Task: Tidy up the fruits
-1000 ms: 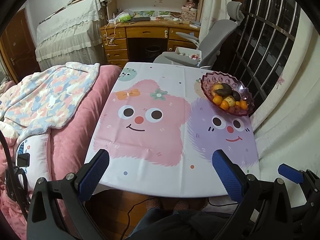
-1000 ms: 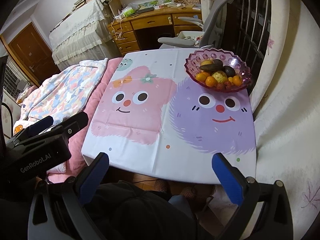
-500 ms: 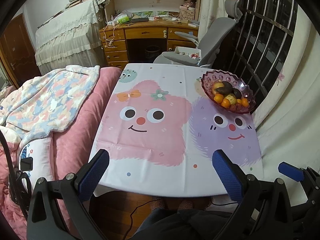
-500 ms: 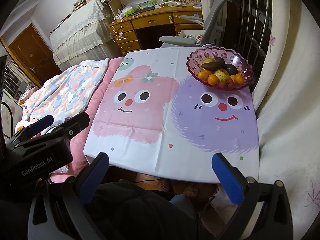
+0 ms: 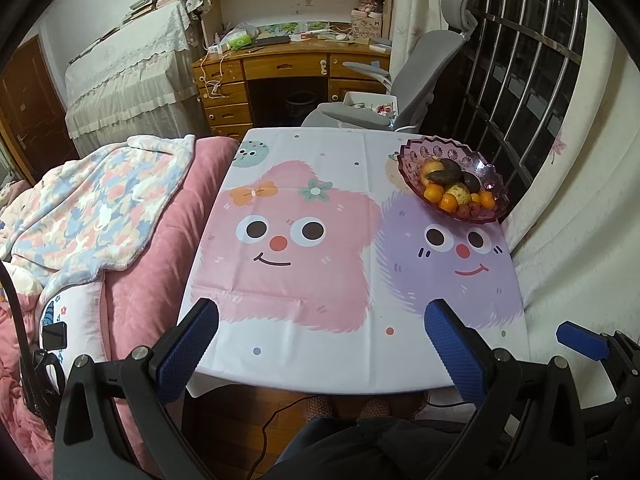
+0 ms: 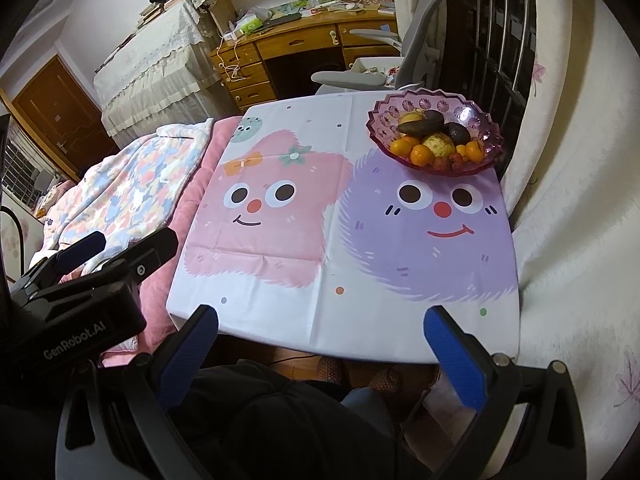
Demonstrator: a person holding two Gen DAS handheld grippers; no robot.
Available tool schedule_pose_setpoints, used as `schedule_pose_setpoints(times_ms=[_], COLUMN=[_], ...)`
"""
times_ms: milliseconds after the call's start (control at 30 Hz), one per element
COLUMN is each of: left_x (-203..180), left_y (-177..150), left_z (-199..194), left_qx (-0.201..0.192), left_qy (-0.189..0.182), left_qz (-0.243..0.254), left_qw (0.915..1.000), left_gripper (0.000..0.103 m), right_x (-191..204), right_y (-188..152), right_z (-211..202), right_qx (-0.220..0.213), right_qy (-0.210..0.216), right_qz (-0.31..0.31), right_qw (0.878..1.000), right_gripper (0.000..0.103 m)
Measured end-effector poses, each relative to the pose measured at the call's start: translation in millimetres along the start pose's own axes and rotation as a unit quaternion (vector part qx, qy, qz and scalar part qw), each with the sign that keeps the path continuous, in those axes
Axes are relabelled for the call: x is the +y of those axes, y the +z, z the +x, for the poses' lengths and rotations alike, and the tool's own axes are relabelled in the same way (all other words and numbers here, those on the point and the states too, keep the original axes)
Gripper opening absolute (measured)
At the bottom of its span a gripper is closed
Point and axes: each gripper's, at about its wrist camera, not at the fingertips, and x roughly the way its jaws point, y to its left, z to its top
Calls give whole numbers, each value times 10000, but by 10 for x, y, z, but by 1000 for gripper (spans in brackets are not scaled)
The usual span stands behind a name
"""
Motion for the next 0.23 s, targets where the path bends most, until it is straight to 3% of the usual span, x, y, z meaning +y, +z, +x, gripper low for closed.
schedule_pose_setpoints(times_ms=[233], left_x=[-11], left_y=[5], left_z=[6], left_qx=[-2], left_qy=[-2], left_qz=[0], left_qw=[10000], left_gripper=[102], right_x=[-12], right_y=[4], right_z=[1], right_qx=[0], right_qy=[-12], right_qz=[20], right_qw=[10000], right_gripper=[103])
